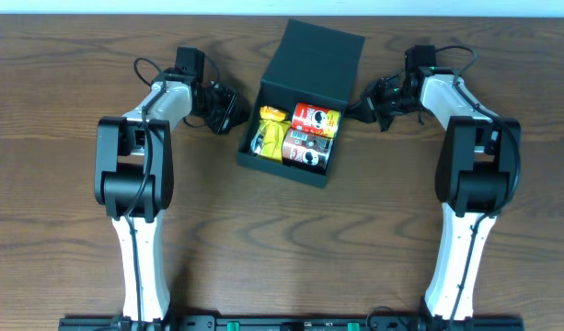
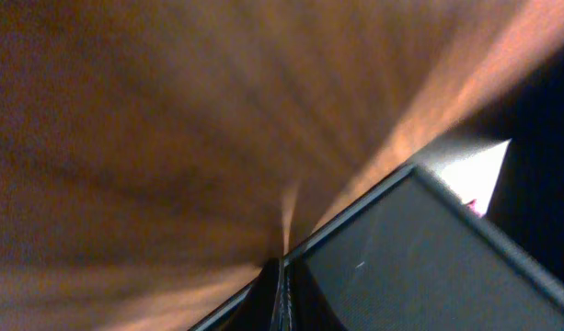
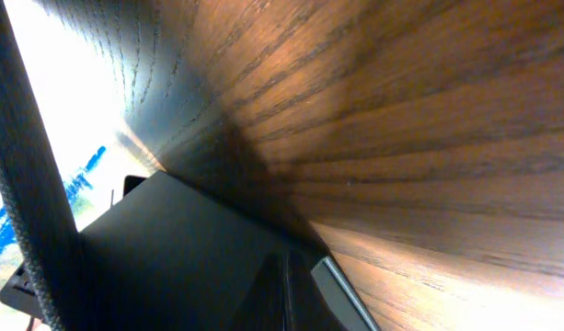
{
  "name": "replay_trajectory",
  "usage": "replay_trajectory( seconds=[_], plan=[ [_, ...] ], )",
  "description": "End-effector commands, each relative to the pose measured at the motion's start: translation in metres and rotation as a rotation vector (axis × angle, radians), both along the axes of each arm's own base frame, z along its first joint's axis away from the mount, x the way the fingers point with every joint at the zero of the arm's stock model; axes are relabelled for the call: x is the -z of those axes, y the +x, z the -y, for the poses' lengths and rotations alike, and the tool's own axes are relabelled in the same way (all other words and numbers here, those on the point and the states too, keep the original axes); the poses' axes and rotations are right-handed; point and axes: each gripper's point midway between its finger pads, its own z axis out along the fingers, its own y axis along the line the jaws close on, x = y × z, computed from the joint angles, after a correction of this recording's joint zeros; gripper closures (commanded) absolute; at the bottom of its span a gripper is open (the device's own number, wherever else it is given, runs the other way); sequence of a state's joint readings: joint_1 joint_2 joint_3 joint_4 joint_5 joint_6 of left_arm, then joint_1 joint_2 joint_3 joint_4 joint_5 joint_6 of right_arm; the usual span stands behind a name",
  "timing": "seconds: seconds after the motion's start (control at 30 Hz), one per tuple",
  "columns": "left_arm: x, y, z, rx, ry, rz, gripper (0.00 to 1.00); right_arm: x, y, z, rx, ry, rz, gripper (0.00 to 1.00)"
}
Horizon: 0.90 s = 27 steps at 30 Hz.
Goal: Pack container
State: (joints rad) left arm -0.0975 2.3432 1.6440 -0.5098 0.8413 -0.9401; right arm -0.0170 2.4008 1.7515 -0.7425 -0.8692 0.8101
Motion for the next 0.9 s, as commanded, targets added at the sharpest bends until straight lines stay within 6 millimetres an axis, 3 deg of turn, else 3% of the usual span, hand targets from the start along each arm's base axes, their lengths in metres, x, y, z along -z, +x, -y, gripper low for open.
replay_trajectory(
  seconds=[0.0, 0.17, 0.63, 0.87],
  plan=[
    [0.002, -0.012, 0.005, 0.079, 0.010, 0.008, 0.94, 0.004, 0.000, 0.012, 0.017, -0.042, -0.006, 0.99],
    [0.004, -0.038, 0.008, 0.152, 0.005, -0.053, 0.94, 0.004, 0.003, 0.026, 0.045, -0.042, -0.007, 0.98],
    [0.008, -0.083, -0.002, 0.274, 0.056, -0.163, 0.94, 0.010, 0.013, 0.047, 0.083, -0.099, 0.026, 0.98],
    [0.001, -0.096, -0.006, 0.344, 0.067, -0.153, 0.94, 0.009, 0.022, 0.062, 0.124, -0.107, 0.051, 0.98]
  ],
)
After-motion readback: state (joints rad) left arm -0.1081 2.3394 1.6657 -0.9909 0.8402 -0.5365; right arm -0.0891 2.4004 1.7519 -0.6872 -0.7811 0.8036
